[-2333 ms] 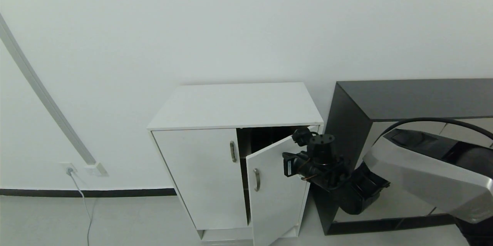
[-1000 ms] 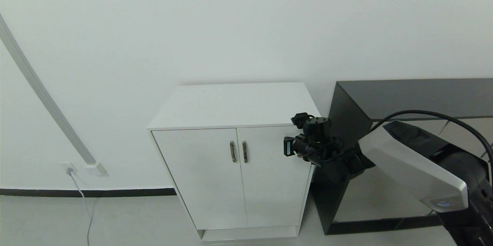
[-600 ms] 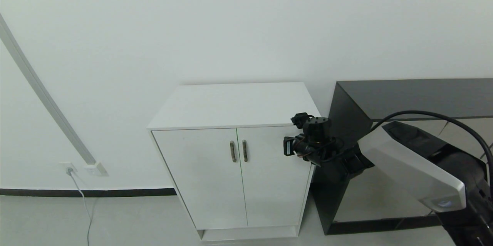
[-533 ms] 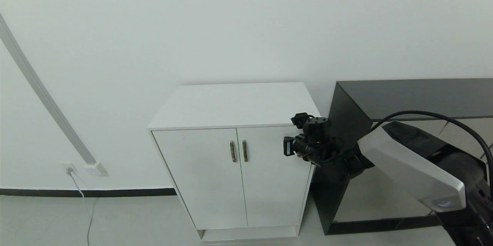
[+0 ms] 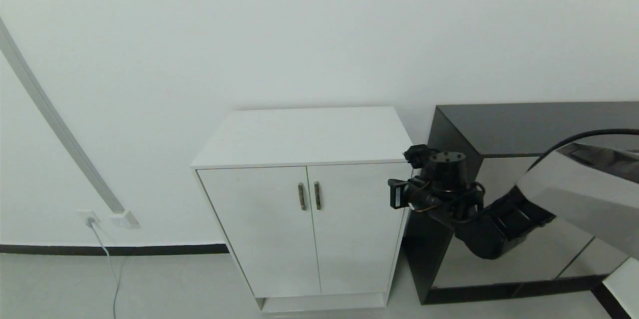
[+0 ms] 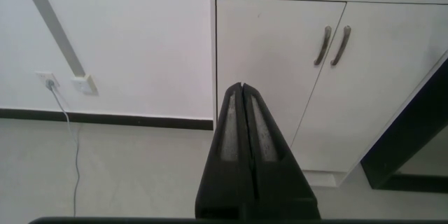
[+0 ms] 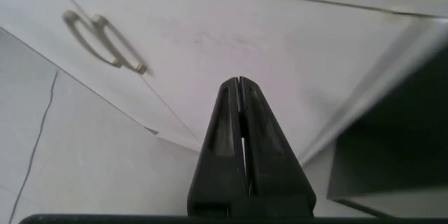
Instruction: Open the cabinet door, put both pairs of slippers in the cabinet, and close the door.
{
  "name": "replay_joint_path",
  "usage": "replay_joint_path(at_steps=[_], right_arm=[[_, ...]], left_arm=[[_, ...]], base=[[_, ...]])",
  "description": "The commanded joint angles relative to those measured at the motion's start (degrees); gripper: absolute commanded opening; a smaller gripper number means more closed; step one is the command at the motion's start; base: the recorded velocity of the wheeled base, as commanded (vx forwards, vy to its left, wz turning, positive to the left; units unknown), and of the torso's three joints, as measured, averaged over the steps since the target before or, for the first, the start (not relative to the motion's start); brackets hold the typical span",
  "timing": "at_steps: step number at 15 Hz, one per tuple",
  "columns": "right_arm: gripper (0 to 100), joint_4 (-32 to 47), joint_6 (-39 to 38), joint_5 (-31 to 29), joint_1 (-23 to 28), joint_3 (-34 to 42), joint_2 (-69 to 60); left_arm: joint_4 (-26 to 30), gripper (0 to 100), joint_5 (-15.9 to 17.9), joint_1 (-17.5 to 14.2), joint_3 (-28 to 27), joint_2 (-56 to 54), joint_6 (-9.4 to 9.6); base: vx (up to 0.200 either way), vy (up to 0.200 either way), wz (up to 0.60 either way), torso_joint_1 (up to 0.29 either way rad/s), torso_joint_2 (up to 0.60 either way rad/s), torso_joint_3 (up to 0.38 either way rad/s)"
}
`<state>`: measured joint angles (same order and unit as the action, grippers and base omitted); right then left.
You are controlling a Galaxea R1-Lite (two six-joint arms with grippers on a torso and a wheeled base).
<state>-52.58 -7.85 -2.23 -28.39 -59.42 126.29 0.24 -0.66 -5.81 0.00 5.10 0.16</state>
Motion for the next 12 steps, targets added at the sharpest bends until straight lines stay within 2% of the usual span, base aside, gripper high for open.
replay_joint_path(at_steps=[1, 3, 5, 7, 8, 10, 11, 12], right_arm=[[0, -2.8, -0.1, -0.1, 0.8, 18.5, -21.4], [0, -2.5, -0.1, -1.2, 0.8, 28.4, -32.9], [0, -2.4, 0.2, -6.8, 1.8, 38.1, -43.1], [0, -0.8, 1.8, -14.6, 6.2, 47.2, -53.8], [0, 1.0, 3.4, -17.3, 10.0, 51.4, -59.1], [0, 6.3, 4.6, -17.7, 17.0, 58.4, -71.6], [0, 11.4, 5.2, -17.6, 18.4, 59.4, -78.7], [0, 20.1, 5.4, -17.6, 18.5, 59.4, -87.4]], left_arm=[[0.0, 0, 0.0, -0.1, 0.0, 0.0, 0.02], [0.0, 0, 0.0, 0.0, 0.0, 0.0, 0.02], [0.0, 0, 0.0, -0.1, 0.0, 0.0, -0.07], [0.0, 0, 0.0, -0.1, 0.0, 0.0, -0.07], [0.0, 0, 0.0, -0.1, 0.0, 0.0, -0.07], [0.0, 0, 0.0, -0.1, 0.0, 0.0, -0.07], [0.0, 0, 0.0, -0.1, 0.0, 0.0, -0.07], [0.0, 0, 0.0, -0.1, 0.0, 0.0, -0.07]], base=[[0.0, 0.0, 0.0, 0.0, 0.0, 0.0], [0.0, 0.0, 0.0, 0.0, 0.0, 0.0], [0.0, 0.0, 0.0, 0.0, 0.0, 0.0], [0.0, 0.0, 0.0, 0.0, 0.0, 0.0], [0.0, 0.0, 0.0, 0.0, 0.0, 0.0], [0.0, 0.0, 0.0, 0.0, 0.0, 0.0], [0.0, 0.0, 0.0, 0.0, 0.0, 0.0], [0.0, 0.0, 0.0, 0.0, 0.0, 0.0]])
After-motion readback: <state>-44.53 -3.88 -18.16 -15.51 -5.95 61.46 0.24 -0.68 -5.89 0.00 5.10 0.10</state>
